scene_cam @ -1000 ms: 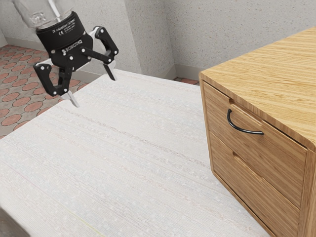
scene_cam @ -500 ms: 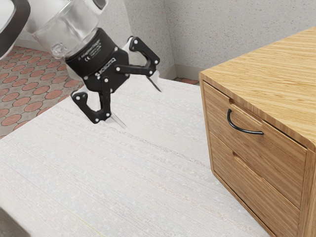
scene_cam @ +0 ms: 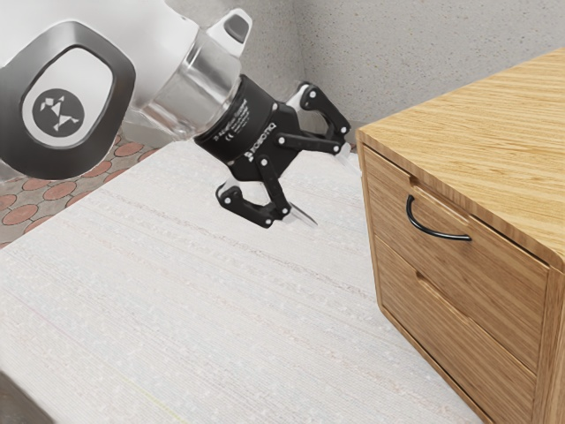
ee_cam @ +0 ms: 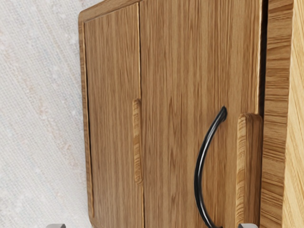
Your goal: Pull the drawer handle with one arm to open the drawer
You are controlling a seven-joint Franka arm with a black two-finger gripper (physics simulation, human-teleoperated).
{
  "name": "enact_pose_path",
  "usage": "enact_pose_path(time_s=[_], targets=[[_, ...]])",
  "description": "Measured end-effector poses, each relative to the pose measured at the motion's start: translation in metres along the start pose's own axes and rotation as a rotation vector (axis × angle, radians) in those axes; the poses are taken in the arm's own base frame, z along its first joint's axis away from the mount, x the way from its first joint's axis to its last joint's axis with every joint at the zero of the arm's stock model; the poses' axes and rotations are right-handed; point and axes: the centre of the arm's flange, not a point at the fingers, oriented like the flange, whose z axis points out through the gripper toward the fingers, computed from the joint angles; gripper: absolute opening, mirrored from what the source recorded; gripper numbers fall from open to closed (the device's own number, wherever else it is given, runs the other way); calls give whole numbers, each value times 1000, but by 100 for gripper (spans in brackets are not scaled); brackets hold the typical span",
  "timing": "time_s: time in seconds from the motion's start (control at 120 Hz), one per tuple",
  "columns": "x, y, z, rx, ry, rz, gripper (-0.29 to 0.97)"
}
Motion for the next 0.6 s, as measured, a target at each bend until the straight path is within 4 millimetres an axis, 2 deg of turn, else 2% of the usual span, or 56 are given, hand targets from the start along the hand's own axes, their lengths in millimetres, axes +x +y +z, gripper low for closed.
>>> enact_pose_path(time_s=[0.067, 0.45, 0.6], targets=[[2, 5, 13, -2, -7, 12, 44], [-2, 20, 57, -40, -44, 63, 35], [2, 21, 66, -42, -40, 78, 31]])
